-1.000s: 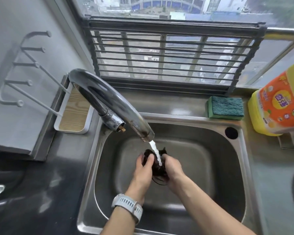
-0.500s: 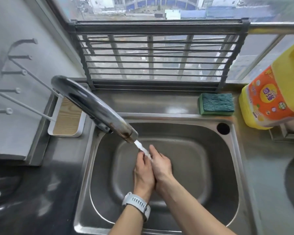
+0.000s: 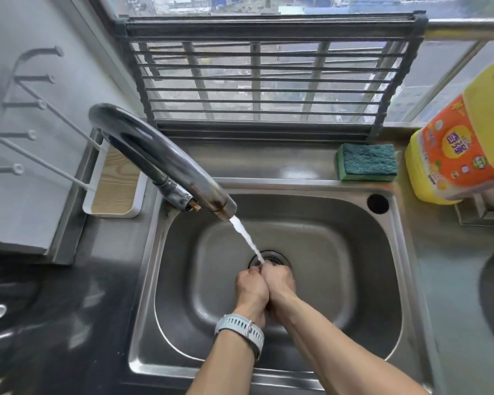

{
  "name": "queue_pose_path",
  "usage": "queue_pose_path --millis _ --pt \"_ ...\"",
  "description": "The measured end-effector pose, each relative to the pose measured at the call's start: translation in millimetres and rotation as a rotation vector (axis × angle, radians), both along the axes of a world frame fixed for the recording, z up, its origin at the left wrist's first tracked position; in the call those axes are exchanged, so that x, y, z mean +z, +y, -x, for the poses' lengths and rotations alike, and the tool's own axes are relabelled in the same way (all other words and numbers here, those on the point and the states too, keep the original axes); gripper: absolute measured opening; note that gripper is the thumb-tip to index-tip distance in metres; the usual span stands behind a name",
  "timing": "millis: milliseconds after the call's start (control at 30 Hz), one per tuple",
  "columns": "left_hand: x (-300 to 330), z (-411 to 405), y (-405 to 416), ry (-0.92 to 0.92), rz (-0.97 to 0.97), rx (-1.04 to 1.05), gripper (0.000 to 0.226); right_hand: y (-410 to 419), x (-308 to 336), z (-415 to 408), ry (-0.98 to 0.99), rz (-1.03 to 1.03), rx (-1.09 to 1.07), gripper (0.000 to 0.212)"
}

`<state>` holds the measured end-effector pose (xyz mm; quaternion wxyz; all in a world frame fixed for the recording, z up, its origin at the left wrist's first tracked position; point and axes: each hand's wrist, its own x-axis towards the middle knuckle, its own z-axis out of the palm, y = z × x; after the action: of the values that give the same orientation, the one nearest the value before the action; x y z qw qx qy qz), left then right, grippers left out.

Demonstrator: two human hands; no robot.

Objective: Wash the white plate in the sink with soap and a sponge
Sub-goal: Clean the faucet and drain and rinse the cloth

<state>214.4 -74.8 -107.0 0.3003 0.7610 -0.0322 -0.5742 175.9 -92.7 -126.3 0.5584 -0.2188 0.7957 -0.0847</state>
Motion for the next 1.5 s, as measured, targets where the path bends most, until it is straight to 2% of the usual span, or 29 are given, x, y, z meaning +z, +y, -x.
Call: queue_pose_path --millis 167,300,433,533,600,667,833,1000,1100,1167,1233,1300,1367,1433,1500 --pt "-2.3 2.2 -0.9 -0.028 0.001 0.002 0.026 -0.4 0.2 2.1 0.033 0.009 -0.004 0.04" --pt "3.2 -0.5 -3.5 -0.049 0.03 -0.013 0.026 -1.6 -1.9 -1.0 -0.029 0.03 -0.058 0.041" --pt "4.9 -12.5 -13.2 -0.051 0.113 -0.008 0.028 -25.9 13.4 -3.7 -0.197 0.071 -0.04 0.029" --pt "4.2 -26.1 -21.7 -0.042 0.187 0.028 0.028 -45.8 26.2 -2.4 -0.394 0.078 -0.128 0.022" --pt "6.6 -28.1 -22.1 -0.035 0.213 0.019 0.024 -46.8 35.2 0.9 -0.423 0.094 -0.132 0.024" --pt "7.9 -26.1 -16.7 -0.012 0.195 -0.031 0.02 -39.3 41.8 7.3 -0.459 0.064 -0.126 0.015" --pt "10.8 -27.3 10.0 0.034 0.169 -0.085 0.009 -13.8 51.9 33.1 -0.516 0.017 -0.175 0.01" --pt "28.8 -39.1 29.4 0.034 0.201 -0.042 0.023 7.3 71.1 67.0 -0.498 -0.051 -0.182 0.022" --pt "48.7 -42.2 38.1 0.041 0.23 -0.03 0.03 17.7 90.0 81.1 -0.564 -0.052 -0.3 0.022" --pt "65.8 -38.8 40.9 0.045 0.245 -0.037 0.027 23.5 103.4 83.1 -0.591 -0.018 -0.381 0.019" --pt "77.6 -33.4 44.1 0.044 0.248 -0.04 0.021 32.1 113.5 80.2 -0.632 0.027 -0.426 0.026" --pt "89.8 -30.5 42.1 0.034 0.239 -0.052 0.01 39.6 121.3 74.2 -0.644 0.058 -0.39 0.036" --pt "103.4 -33.1 32.4 0.009 0.224 -0.07 0.016 43.9 124.6 73.2 -0.55 0.107 -0.346 0.041" --pt "113.7 -42.3 15.4 0.0 0.227 0.005 0.03 43.3 125.6 75.3 -0.463 0.154 -0.334 0.045" --pt "121.3 -56.2 -6.3 0.06 0.23 0.162 0.035 40.7 129.7 76.7 -0.456 0.185 -0.332 0.048"
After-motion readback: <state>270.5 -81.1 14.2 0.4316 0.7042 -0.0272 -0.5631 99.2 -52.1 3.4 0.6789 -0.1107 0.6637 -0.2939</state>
